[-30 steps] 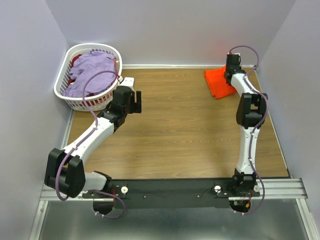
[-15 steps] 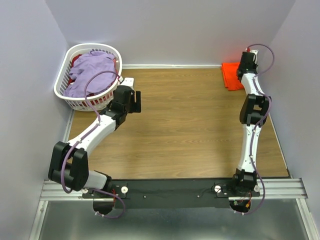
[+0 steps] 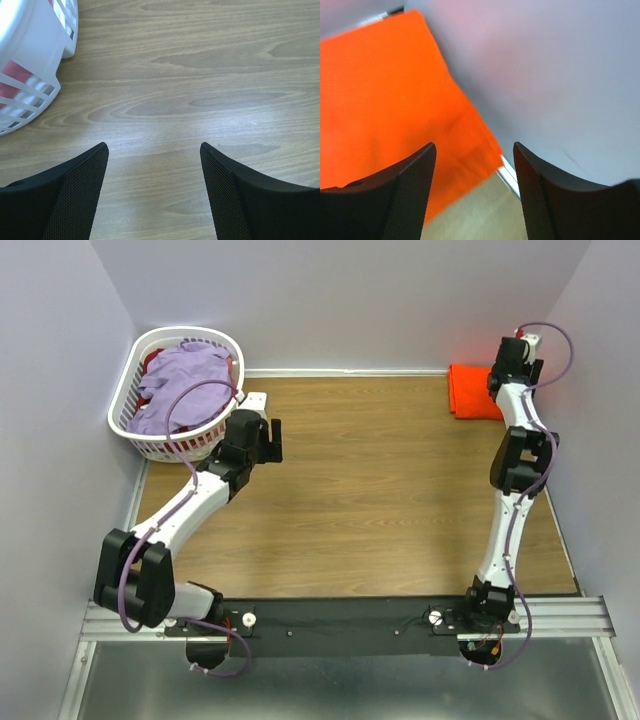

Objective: Fold and stack the t-shirts
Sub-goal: Reset both grippers

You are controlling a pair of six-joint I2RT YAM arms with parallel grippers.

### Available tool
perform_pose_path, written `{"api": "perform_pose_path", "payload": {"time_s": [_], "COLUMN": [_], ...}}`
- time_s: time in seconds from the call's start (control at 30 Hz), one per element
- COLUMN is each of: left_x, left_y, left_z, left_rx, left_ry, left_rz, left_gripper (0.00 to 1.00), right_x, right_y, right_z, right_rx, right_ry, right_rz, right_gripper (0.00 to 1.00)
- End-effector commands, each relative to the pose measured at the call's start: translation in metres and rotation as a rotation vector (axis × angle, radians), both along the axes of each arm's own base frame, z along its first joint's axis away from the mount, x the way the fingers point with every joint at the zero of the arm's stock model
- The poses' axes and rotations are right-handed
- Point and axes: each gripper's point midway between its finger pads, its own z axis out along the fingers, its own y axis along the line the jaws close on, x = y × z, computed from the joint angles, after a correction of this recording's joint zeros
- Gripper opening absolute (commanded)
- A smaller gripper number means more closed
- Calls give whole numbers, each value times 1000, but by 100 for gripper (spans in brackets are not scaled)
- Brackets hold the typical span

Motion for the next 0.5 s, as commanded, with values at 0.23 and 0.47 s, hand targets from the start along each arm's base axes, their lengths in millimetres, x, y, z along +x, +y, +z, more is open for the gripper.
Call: {"api": "perform_pose_path", "payload": {"time_s": [0.23,0.47], "left_x": [-21,-71], "left_y": [14,37], "left_z": [93,170], "left_rx": [-105,-170], "left_ry": [-263,-415], "left_rz": [32,64], "left_gripper": [82,84], "right_x": [-75,-200], "right_y": [91,146], "right_z": [129,259], "right_rx": [361,464], "right_ry": [-304,-529], "right_rz": [222,353], "right_gripper": [77,98]}}
